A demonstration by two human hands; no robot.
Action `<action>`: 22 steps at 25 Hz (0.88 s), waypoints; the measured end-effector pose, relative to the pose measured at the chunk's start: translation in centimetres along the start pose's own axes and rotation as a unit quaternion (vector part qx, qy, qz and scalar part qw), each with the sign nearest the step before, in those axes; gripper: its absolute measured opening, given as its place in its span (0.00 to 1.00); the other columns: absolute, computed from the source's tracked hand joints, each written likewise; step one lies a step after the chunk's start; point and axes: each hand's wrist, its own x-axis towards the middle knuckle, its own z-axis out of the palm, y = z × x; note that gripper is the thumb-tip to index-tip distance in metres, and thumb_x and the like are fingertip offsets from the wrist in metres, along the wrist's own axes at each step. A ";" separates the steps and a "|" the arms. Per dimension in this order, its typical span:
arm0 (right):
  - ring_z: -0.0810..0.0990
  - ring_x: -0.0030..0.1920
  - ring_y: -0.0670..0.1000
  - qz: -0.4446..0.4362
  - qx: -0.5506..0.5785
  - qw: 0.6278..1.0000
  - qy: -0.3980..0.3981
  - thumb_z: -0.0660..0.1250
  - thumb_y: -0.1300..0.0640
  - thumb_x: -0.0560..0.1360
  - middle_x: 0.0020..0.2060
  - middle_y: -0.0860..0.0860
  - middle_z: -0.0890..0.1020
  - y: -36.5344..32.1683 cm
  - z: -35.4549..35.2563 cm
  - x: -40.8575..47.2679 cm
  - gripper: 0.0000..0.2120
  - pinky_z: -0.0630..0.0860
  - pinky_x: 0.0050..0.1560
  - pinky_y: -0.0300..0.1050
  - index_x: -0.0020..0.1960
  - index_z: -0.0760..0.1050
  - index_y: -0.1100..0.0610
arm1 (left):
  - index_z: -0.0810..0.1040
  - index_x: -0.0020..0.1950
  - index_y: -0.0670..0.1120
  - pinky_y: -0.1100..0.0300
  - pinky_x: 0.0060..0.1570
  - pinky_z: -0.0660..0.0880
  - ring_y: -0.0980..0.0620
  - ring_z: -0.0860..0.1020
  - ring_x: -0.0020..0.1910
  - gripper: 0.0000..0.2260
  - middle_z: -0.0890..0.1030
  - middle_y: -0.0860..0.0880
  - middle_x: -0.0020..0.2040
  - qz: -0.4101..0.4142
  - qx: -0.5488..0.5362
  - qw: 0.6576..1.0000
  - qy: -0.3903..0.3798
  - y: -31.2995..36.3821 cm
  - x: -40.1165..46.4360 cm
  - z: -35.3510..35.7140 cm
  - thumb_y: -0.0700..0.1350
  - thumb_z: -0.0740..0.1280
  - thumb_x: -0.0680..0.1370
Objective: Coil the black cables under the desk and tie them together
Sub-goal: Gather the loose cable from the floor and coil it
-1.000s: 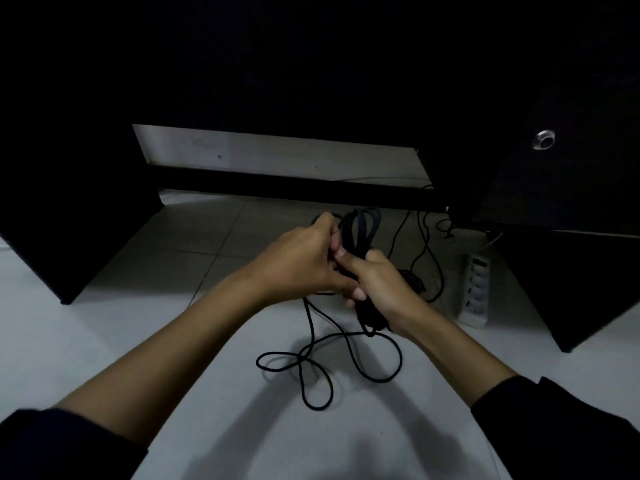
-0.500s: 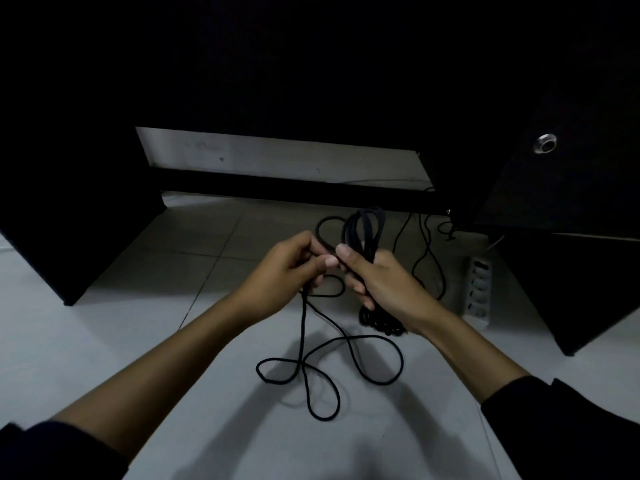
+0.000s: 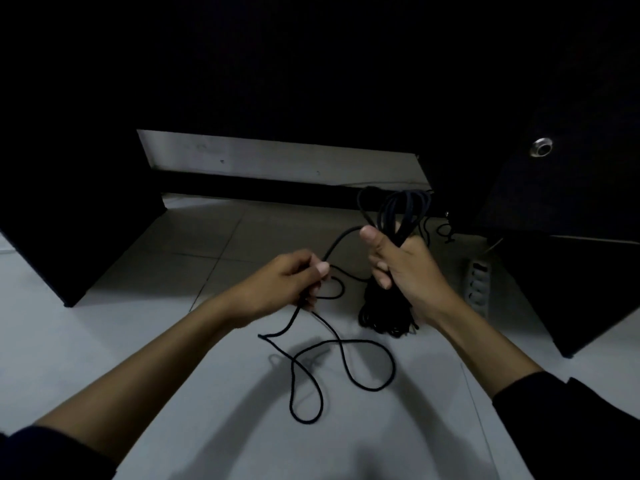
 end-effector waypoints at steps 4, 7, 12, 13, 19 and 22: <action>0.64 0.20 0.46 -0.004 -0.025 1.000 0.006 0.63 0.51 0.78 0.21 0.51 0.63 0.4 0.2 -0.3 0.22 0.63 0.24 0.34 0.29 0.63 0.57 | 0.75 0.50 0.40 0.63 0.40 0.79 0.56 0.74 0.35 0.09 0.73 0.48 0.38 0.022 -0.158 0.985 0.071 0.4 0.2 0.4 0.42 0.58 0.82; 0.67 0.22 0.44 -0.003 -0.014 1.000 -0.017 0.62 0.54 0.79 0.23 0.48 0.67 0.9 1.6 -0.8 0.15 0.66 0.25 0.33 0.35 0.72 0.58 | 0.76 0.48 0.40 0.59 0.43 0.80 0.55 0.77 0.37 0.08 0.76 0.46 0.41 0.031 -0.224 0.971 0.075 1.3 0.8 0.9 0.42 0.60 0.81; 0.70 0.28 0.45 -0.009 -0.003 0.998 -0.058 0.61 0.53 0.80 0.31 0.54 0.73 1.4 2.9 -0.6 0.12 0.70 0.29 0.37 0.50 0.77 0.60 | 0.81 0.53 0.39 0.64 0.43 0.80 0.52 0.83 0.42 0.09 0.83 0.40 0.48 0.042 -0.218 0.968 0.119 2.2 1.0 1.8 0.42 0.64 0.79; 0.70 0.29 0.45 -0.002 -0.003 0.998 -0.068 0.61 0.52 0.80 0.33 0.57 0.72 1.4 3.0 -0.6 0.14 0.70 0.29 0.37 0.52 0.76 0.63 | 0.81 0.53 0.39 0.66 0.44 0.79 0.54 0.83 0.43 0.09 0.84 0.41 0.49 0.048 -0.213 0.966 0.137 2.2 1.0 1.7 0.41 0.66 0.78; 0.69 0.25 0.45 0.022 0.015 0.995 -0.096 0.61 0.55 0.80 0.26 0.49 0.69 1.0 3.3 -0.9 0.18 0.67 0.28 0.36 0.57 0.72 0.72 | 0.79 0.50 0.35 0.68 0.36 0.77 0.57 0.82 0.35 0.08 0.83 0.42 0.42 0.046 -0.248 0.949 0.189 2.5 1.3 1.8 0.37 0.71 0.73; 0.69 0.26 0.45 0.025 0.031 0.993 -0.110 0.61 0.56 0.80 0.25 0.47 0.68 1.1 3.2 -1.1 0.19 0.67 0.29 0.37 0.57 0.71 0.74 | 0.77 0.49 0.36 0.68 0.34 0.76 0.57 0.81 0.33 0.07 0.81 0.42 0.38 0.060 -0.232 0.951 0.195 2.7 1.4 2.0 0.37 0.71 0.74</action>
